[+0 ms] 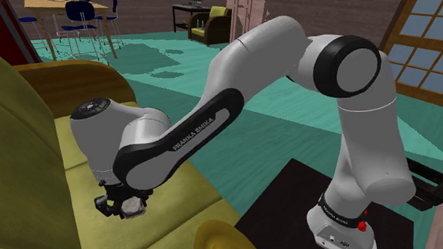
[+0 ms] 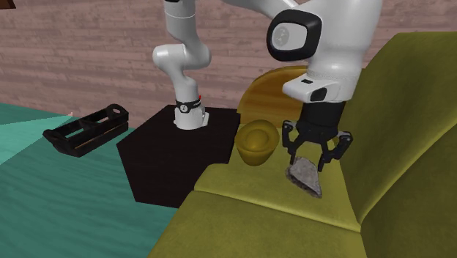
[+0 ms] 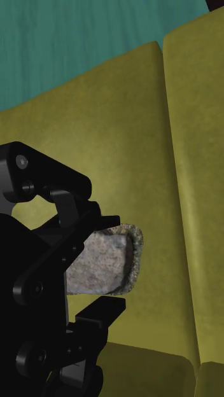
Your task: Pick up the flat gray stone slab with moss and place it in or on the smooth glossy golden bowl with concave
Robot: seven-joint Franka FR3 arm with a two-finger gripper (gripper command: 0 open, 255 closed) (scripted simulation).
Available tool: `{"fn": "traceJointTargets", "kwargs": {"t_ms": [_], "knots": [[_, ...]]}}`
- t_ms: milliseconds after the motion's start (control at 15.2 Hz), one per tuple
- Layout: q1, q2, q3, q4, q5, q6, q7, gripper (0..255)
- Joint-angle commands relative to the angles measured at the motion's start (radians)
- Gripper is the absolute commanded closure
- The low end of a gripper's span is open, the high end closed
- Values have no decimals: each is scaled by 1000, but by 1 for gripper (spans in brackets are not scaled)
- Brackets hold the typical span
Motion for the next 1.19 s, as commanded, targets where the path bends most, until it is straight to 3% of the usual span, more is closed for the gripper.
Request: {"fn": "traceJointTargets", "kwargs": {"t_ms": [0,660,1122], "knots": [[-6,-41,9,-50,11,10,5,255],[-20,-381,94,-501,145,147,44,255],[32,-624,147,-748,307,181,36,255]]}}
